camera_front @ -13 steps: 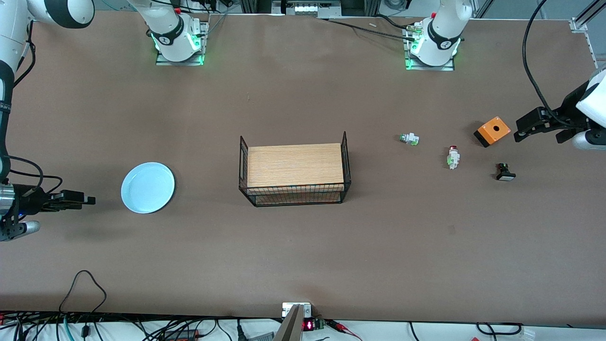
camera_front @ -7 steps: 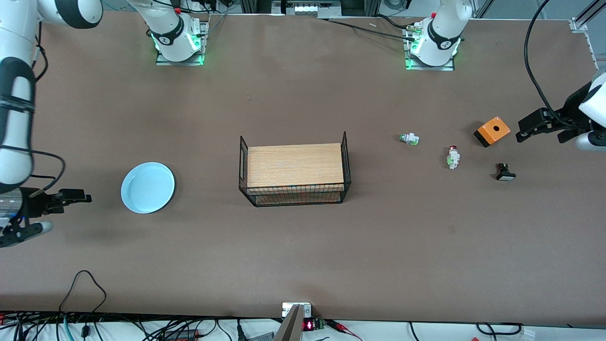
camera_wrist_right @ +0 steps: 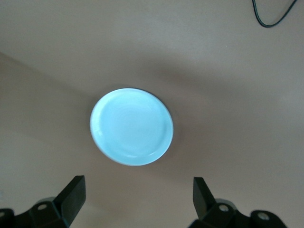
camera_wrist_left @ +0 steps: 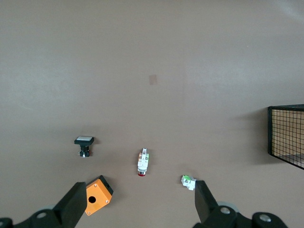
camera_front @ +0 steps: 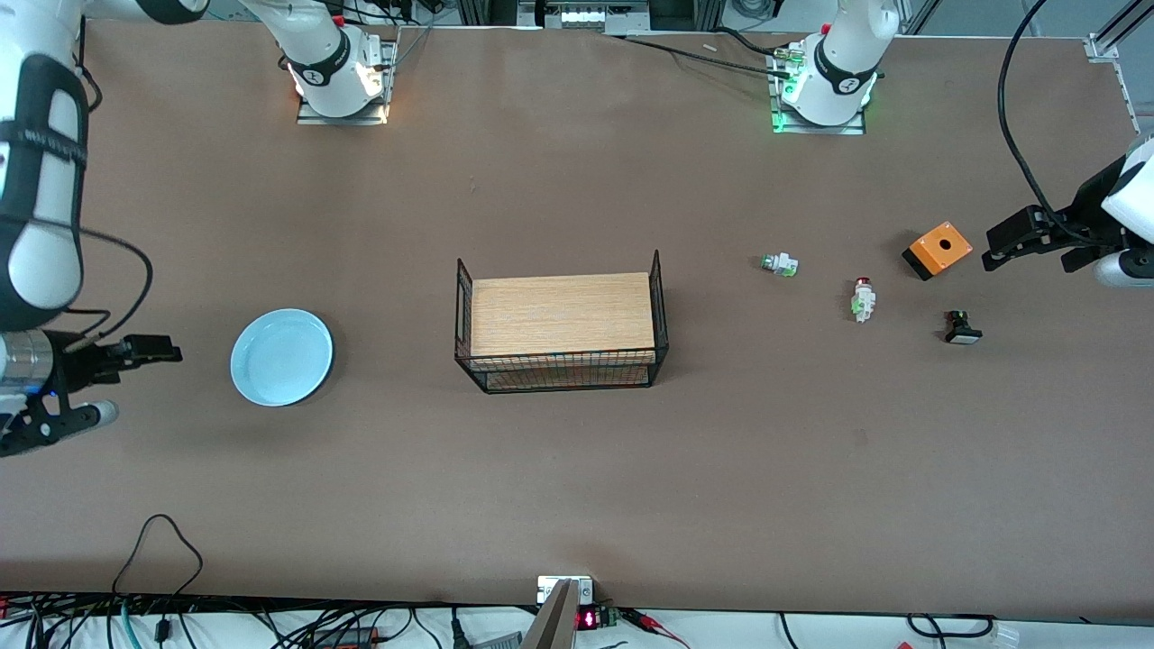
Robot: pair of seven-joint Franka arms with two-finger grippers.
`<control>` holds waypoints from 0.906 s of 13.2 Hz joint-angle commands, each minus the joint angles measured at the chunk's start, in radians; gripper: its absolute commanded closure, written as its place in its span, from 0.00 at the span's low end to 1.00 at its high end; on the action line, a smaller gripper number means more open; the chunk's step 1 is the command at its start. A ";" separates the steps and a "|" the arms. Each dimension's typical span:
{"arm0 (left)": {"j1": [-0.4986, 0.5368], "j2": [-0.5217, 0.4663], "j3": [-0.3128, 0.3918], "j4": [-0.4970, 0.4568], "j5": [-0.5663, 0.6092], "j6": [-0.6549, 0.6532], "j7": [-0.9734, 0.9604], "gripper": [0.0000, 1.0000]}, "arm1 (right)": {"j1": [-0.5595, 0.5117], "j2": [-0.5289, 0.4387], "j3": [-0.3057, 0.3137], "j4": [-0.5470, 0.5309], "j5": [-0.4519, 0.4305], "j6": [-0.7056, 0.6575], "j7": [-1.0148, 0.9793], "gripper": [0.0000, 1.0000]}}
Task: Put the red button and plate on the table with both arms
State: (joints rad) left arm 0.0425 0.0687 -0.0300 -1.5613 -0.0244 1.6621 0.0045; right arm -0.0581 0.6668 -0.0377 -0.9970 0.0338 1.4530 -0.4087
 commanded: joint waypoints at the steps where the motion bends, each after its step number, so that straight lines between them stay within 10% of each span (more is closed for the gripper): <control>1: 0.008 -0.029 -0.005 -0.026 -0.002 0.002 0.017 0.00 | 0.026 -0.081 0.006 -0.011 -0.003 -0.077 0.071 0.00; 8: 0.007 -0.029 -0.008 -0.026 -0.002 0.002 0.017 0.00 | 0.047 -0.176 0.001 -0.015 -0.005 -0.230 0.295 0.00; 12: 0.004 -0.029 -0.013 -0.025 0.000 0.008 0.017 0.00 | 0.141 -0.370 -0.002 -0.291 -0.086 -0.073 0.298 0.00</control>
State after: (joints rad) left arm 0.0422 0.0686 -0.0358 -1.5617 -0.0244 1.6629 0.0046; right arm 0.0330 0.4353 -0.0360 -1.0882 -0.0007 1.2895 -0.1273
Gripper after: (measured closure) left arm 0.000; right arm 0.000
